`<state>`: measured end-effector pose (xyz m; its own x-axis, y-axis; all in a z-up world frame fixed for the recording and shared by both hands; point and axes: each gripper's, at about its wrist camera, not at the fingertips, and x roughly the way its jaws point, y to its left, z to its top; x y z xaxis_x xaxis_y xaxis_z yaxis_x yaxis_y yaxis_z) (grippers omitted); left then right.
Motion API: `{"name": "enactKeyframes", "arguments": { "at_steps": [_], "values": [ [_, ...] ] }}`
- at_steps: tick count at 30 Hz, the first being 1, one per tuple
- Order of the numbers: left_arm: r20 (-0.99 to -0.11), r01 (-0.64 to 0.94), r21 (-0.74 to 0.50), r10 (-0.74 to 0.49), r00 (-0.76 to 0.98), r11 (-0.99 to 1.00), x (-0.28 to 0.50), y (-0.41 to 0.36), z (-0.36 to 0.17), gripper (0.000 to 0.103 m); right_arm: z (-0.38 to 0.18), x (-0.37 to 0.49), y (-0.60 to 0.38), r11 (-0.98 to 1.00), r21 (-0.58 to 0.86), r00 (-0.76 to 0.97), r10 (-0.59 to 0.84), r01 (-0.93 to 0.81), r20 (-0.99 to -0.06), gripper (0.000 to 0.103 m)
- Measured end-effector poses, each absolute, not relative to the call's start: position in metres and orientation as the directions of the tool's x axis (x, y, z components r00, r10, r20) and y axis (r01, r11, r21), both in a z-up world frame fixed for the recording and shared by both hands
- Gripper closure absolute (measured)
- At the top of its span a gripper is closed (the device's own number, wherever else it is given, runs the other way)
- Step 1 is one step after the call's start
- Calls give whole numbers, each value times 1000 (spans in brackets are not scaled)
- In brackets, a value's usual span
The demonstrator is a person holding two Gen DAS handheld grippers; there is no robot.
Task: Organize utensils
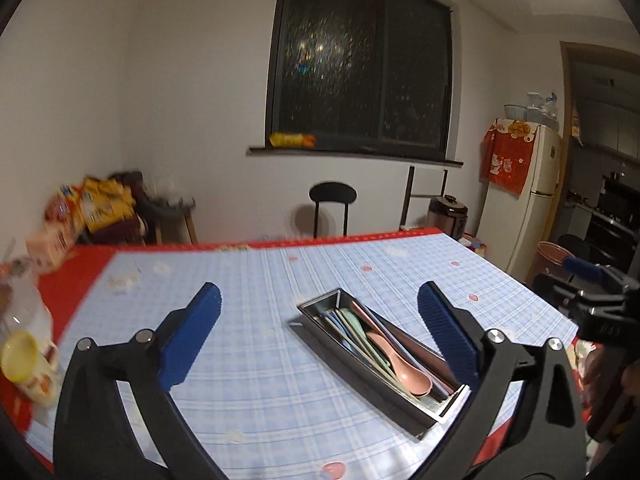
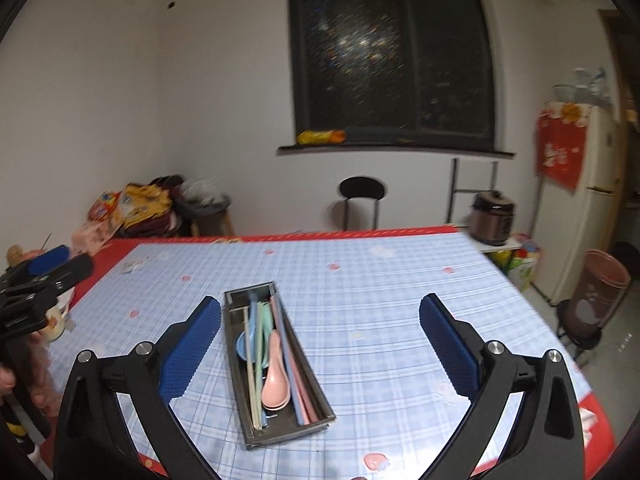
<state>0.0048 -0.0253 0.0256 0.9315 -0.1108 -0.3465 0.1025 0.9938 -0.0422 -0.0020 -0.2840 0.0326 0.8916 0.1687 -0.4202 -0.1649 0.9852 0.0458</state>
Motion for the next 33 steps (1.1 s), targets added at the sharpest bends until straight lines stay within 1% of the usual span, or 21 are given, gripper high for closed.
{"name": "enactKeyframes", "arguments": {
  "at_steps": [4, 8, 15, 23, 33],
  "values": [
    [-305, 102, -10, -100, 947, 995, -12, -24, 39, 6, 43, -21, -279, 992, 10, 910, 119, -125, -398, 6],
    [-285, 120, 24, -109, 952, 992, -22, -28, 46, 6, 50, -38, -277, 996, -13, 923, 76, -87, -378, 6],
    [-299, 169, 2, -160, 941, 986, -21, -33, 41, 6, 52, -53, -278, 999, -30, 931, 11, -24, -365, 6],
    [-310, 123, 31, -107, 945, 992, -20, -37, 36, 6, 52, -60, -277, 998, -59, 933, -43, 23, -357, 6],
    [-328, 124, 37, -106, 939, 992, -18, -41, 32, 6, 56, -63, -276, 994, -96, 933, -90, 60, -349, 6]
  ]
}}
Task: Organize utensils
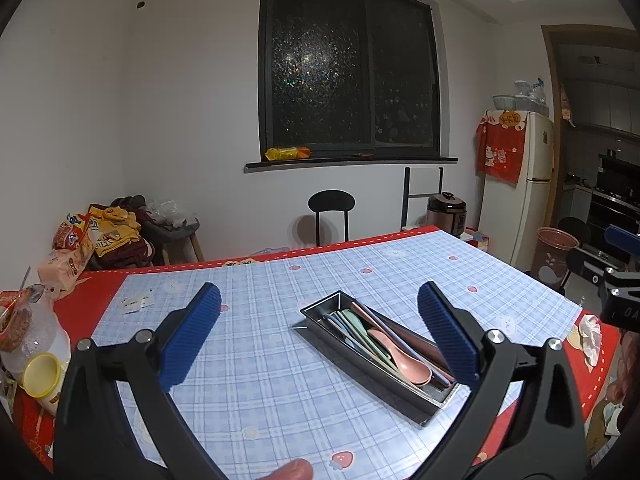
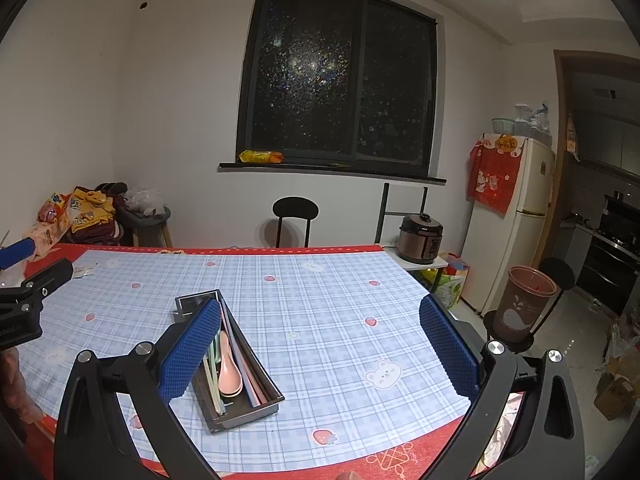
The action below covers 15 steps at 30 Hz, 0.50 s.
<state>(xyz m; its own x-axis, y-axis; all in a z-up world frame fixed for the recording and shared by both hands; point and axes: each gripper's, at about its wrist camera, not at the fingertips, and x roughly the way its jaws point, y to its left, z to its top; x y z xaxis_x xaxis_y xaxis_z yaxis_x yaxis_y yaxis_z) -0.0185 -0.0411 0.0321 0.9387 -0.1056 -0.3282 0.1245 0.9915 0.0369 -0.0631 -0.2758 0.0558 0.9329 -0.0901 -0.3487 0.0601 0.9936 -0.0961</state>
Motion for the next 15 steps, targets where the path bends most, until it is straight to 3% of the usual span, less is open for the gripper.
{"name": "enactKeyframes", "arguments": {
  "at_steps": [15],
  "values": [
    [-337, 129, 43, -107, 936, 991, -14, -43, 30, 6, 55, -58, -277, 991, -108, 926, -113, 79, -359, 6]
  ]
}}
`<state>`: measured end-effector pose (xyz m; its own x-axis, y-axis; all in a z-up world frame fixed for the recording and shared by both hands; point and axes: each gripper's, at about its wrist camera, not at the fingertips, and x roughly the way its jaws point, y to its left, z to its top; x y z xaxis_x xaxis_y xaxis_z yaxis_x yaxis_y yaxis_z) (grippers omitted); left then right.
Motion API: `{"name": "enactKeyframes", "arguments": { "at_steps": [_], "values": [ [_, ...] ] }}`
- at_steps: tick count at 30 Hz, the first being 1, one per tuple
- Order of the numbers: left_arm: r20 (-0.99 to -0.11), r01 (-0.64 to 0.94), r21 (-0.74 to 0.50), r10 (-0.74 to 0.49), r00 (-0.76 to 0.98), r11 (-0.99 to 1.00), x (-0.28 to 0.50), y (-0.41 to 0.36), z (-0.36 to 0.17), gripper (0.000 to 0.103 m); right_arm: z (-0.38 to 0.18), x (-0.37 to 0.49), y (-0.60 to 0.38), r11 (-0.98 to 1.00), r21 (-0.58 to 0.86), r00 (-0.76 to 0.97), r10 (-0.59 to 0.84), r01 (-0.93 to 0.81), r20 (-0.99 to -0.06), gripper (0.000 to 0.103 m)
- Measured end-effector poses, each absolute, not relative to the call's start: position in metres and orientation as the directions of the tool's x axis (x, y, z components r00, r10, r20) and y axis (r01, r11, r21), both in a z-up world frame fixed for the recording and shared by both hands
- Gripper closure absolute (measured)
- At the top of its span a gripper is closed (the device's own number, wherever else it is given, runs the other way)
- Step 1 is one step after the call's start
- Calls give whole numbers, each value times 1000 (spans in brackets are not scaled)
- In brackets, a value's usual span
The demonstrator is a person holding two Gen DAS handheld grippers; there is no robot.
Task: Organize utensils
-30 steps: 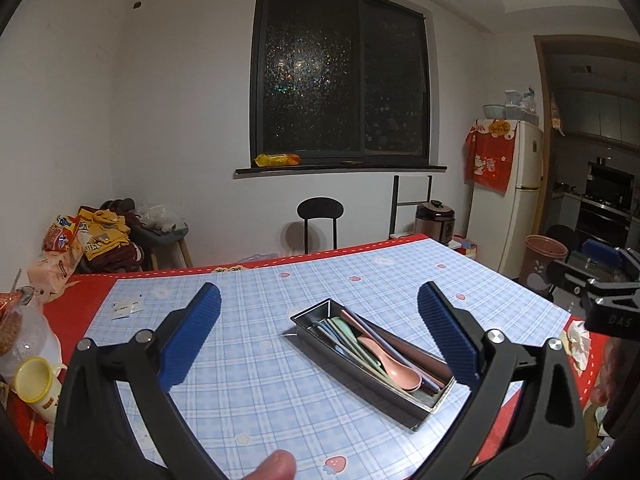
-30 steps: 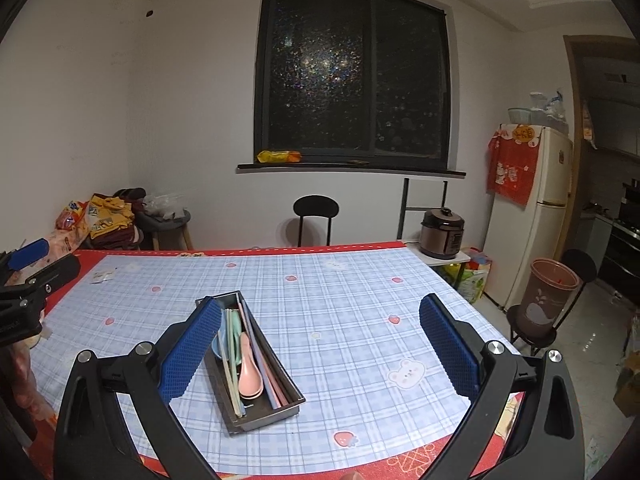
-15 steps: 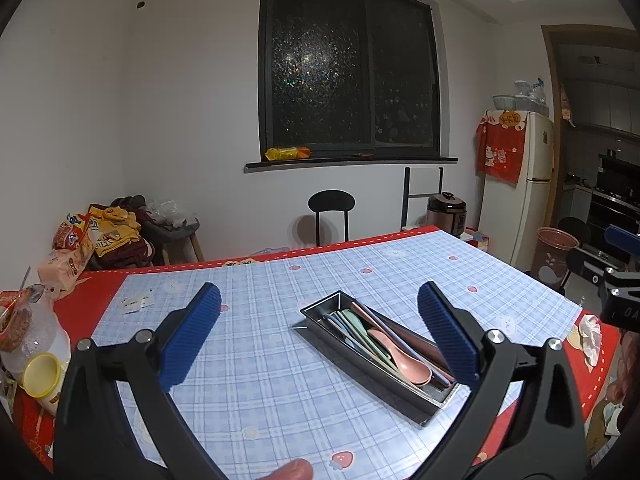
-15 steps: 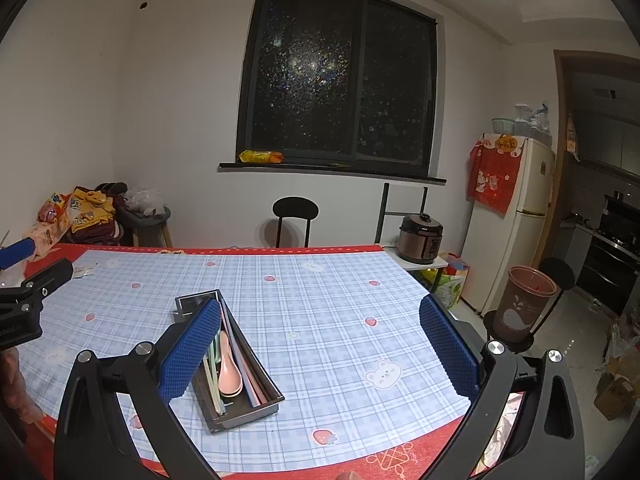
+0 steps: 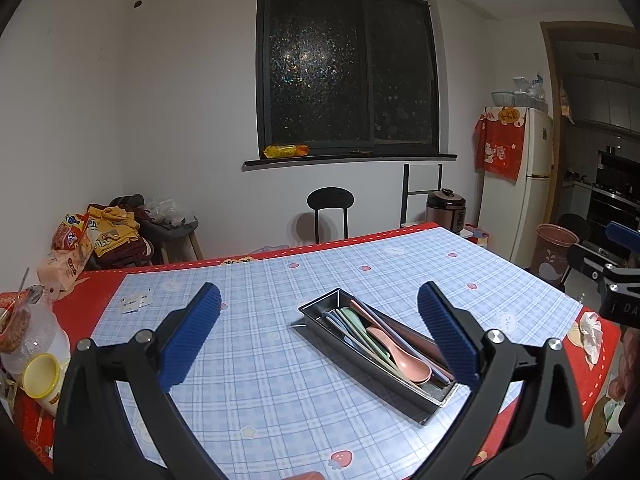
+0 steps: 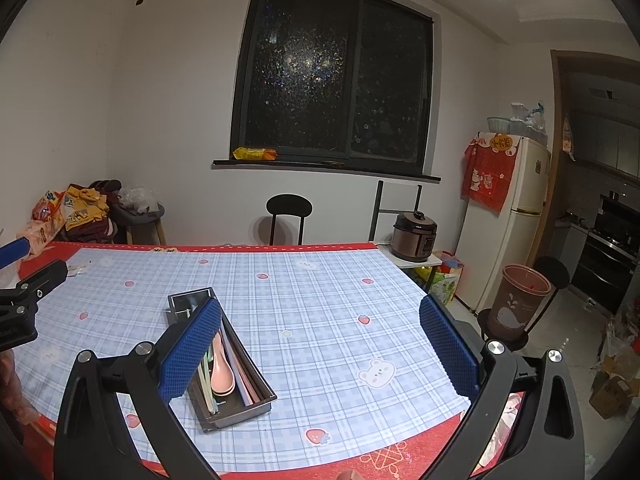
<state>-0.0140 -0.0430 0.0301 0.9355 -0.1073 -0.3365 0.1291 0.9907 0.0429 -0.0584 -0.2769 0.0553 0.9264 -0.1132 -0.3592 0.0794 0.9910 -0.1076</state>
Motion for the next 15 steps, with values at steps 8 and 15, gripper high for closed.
{"name": "enactKeyframes", "arguments": {
  "at_steps": [8, 15],
  "values": [
    [-340, 124, 45, -102, 935, 991, -12, -43, 29, 6, 53, -56, -278, 990, -115, 922, -122, 85, -367, 6],
    [-346, 115, 49, -91, 934, 992, -10, -43, 27, 6, 52, -54, -279, 989, -117, 919, -127, 89, -374, 6]
  ]
}}
